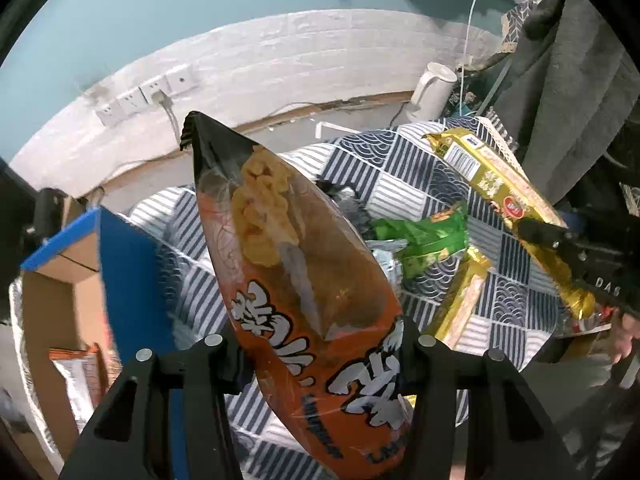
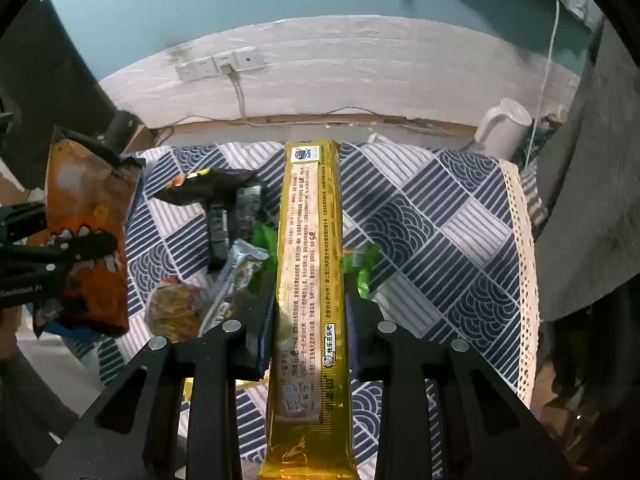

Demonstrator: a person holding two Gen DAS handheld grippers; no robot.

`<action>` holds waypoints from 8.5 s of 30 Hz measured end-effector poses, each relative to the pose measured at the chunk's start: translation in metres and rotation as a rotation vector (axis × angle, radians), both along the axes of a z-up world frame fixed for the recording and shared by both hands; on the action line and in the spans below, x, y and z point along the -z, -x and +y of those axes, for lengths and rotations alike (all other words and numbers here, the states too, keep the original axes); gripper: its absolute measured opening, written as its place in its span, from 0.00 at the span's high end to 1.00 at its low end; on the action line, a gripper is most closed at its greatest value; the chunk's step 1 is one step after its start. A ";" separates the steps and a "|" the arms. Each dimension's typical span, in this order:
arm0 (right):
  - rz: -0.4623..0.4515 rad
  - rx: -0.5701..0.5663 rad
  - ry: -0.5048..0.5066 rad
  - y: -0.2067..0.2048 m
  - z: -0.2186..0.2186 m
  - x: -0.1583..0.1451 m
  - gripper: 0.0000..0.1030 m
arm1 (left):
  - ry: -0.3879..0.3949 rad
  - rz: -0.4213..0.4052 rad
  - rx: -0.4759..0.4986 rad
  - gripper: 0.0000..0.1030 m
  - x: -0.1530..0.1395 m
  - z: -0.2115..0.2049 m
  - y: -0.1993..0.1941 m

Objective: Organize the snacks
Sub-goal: 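Lift both held snacks and carry them over the cardboard box, then open both grippers to drop the snacks into the box, then move both tools back over the snack pile on the table, then grasp the beige peanut bag with the left gripper while the right grasps the yellow bar, then lift both held snacks and carry them over the cardboard box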

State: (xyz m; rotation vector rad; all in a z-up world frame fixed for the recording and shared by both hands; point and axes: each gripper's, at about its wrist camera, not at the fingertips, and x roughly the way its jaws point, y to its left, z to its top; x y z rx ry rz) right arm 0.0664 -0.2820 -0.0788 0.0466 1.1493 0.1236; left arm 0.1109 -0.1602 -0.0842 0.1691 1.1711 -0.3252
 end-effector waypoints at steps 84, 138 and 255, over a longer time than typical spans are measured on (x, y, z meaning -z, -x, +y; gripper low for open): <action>0.038 -0.322 -0.007 -0.032 0.290 -0.026 0.35 | -0.211 -0.182 -0.191 0.20 -0.010 0.252 0.062; 0.357 0.362 -0.039 0.022 0.035 0.122 0.31 | -0.159 0.053 0.091 0.20 0.070 0.041 0.022; -0.022 -0.148 -0.034 -0.014 0.150 -0.038 0.70 | -0.103 -0.185 -0.040 0.58 -0.036 0.157 0.056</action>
